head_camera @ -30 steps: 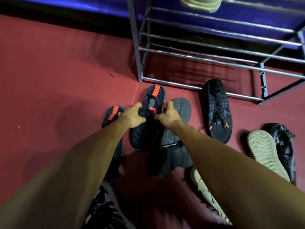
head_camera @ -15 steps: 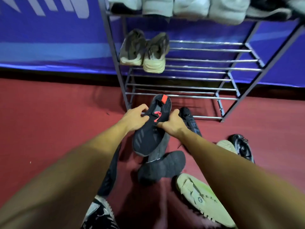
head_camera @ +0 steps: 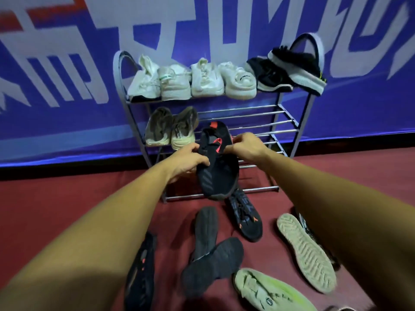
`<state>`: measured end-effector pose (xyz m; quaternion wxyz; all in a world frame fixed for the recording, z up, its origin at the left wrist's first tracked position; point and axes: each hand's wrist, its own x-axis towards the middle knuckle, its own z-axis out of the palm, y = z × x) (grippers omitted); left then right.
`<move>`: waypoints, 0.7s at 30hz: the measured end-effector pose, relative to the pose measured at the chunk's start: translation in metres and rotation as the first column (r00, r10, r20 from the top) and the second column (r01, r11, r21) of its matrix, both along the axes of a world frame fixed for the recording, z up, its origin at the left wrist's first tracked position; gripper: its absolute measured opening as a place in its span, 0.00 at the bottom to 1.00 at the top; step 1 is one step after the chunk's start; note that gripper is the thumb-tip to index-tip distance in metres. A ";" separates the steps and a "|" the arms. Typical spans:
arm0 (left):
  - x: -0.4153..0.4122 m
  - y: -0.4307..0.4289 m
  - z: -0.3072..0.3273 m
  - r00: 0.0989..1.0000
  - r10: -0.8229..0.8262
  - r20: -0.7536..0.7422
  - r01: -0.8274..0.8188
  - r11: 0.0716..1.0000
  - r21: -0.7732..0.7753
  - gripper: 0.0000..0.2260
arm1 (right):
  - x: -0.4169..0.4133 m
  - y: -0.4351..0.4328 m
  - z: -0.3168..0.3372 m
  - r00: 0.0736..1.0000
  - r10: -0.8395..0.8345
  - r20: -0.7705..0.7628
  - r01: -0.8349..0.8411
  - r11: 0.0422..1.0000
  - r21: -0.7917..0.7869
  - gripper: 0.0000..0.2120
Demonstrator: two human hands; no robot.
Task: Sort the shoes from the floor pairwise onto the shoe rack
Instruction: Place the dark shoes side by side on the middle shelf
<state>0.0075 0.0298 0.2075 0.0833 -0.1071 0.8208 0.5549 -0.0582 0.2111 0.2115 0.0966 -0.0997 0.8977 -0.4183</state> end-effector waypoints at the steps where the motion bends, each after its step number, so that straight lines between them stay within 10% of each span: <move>1: -0.003 0.002 0.003 0.999 0.029 -0.027 -0.029 0.999 0.024 0.10 | -0.004 0.001 0.008 1.000 0.000 -0.007 0.000 1.000 -0.010 0.14; 12: -0.045 -0.012 -0.005 0.950 0.305 -0.068 -0.298 0.949 0.101 0.11 | -0.024 -0.007 0.008 0.972 0.031 0.233 0.068 0.913 -0.403 0.24; 16: -0.053 -0.017 -0.005 0.957 0.291 -0.024 -0.274 0.923 0.270 0.26 | -0.040 -0.005 -0.004 0.966 -0.029 0.258 0.155 0.861 -0.485 0.26; 21: -0.053 -0.021 -0.003 0.981 0.144 0.131 -0.177 0.938 0.298 0.36 | -0.046 -0.008 -0.013 0.945 0.000 0.327 0.196 0.801 -0.566 0.05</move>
